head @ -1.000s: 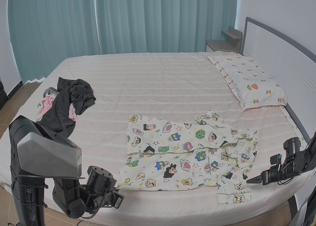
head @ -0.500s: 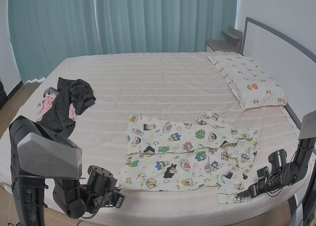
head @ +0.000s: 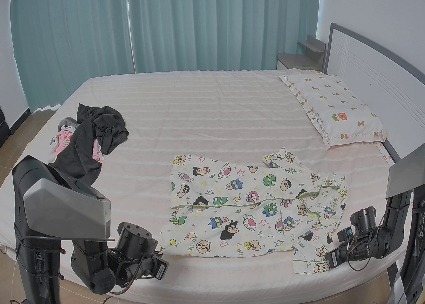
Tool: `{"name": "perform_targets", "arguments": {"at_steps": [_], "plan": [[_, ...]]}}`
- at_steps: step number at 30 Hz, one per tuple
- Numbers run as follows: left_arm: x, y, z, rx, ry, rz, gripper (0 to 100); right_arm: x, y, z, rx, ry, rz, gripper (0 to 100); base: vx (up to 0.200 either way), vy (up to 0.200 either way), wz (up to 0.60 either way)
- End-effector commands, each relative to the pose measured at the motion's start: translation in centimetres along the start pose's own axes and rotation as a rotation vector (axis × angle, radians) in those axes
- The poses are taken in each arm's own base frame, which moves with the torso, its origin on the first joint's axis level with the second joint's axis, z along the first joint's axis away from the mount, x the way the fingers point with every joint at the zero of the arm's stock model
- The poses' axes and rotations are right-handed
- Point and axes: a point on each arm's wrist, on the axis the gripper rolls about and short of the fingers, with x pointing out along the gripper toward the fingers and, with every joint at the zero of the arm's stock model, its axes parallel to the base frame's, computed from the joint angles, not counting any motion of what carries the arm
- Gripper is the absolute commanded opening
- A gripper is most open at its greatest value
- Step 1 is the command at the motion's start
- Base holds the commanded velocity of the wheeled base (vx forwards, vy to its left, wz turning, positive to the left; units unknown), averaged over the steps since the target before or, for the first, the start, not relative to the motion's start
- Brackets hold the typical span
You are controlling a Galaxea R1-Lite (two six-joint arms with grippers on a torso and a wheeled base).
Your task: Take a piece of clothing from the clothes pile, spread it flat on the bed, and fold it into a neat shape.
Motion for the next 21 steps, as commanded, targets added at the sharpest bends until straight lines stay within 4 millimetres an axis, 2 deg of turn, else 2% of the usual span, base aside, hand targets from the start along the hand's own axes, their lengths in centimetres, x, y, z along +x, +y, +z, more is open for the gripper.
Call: {"name": "perform_targets", "arguments": {"at_steps": [1,5,10,21], "plan": [[0.0,0.0,-0.2,0.001,0.008,0.0,0,-0.1,0.1,-1.2,0.013,0.037,0.007,0,0.0,0.0,0.0],[-0.1,0.0,-0.3,0.002,0.011,0.002,0,-0.6,-0.2,-1.7,0.023,0.051,0.007,0,0.0,0.0,0.0],[-0.4,0.0,-0.9,0.012,0.036,0.0,0,-2.1,-0.3,-3.2,-0.006,0.097,0.005,0,0.0,0.0,0.0],[-1.7,-0.3,-2.7,0.047,0.111,-0.018,0,-3.0,0.1,-4.4,-0.068,0.149,0.02,0,0.0,0.0,0.0]]}}
